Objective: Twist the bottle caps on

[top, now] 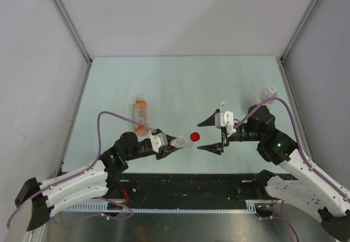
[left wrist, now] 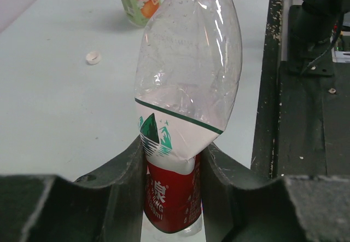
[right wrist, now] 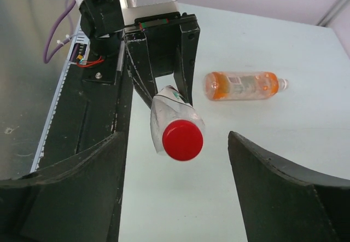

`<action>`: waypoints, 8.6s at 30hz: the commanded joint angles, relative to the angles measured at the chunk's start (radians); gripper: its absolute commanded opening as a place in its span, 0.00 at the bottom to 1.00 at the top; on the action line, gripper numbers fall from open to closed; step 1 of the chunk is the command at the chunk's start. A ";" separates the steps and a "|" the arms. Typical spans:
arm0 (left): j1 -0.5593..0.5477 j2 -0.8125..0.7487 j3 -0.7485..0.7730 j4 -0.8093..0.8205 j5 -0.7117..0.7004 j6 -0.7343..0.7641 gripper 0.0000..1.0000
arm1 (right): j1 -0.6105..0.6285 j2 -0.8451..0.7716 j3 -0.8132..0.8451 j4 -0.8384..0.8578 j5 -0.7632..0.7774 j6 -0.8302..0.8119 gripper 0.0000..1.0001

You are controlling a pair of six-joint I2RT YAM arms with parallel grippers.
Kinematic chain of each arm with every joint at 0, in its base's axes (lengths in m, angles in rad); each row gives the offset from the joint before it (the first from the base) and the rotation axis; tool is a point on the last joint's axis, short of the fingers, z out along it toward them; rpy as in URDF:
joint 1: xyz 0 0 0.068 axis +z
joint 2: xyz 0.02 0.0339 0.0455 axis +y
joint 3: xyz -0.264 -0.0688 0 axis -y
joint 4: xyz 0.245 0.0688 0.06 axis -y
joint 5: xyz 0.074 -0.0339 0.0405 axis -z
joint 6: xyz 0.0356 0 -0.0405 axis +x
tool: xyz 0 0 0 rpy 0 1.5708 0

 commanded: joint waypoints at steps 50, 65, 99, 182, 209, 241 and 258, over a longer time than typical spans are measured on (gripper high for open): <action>-0.109 0.366 0.285 0.074 -0.735 -0.045 0.00 | 0.064 0.187 -0.019 0.237 1.079 1.156 0.58; 0.179 0.871 0.771 -0.354 -0.700 -0.510 0.09 | 0.023 -0.118 -0.161 0.116 1.066 0.804 0.99; 0.273 1.069 0.989 -0.576 -0.575 -0.548 0.99 | 0.015 -0.067 -0.173 -0.011 1.240 0.757 0.99; 0.258 -0.150 0.012 0.091 -0.291 -0.531 0.99 | -0.499 0.881 0.318 0.318 -0.006 0.987 0.00; 0.076 0.063 0.071 0.633 -0.044 -0.474 0.80 | -0.108 0.688 -0.228 1.763 0.018 2.042 0.00; 0.058 0.093 0.082 0.633 -0.181 -0.363 0.62 | -0.068 0.654 -0.236 1.743 -0.034 2.046 0.00; 0.058 0.096 0.086 0.633 -0.126 -0.382 0.15 | -0.077 0.649 -0.236 1.726 -0.035 2.030 0.09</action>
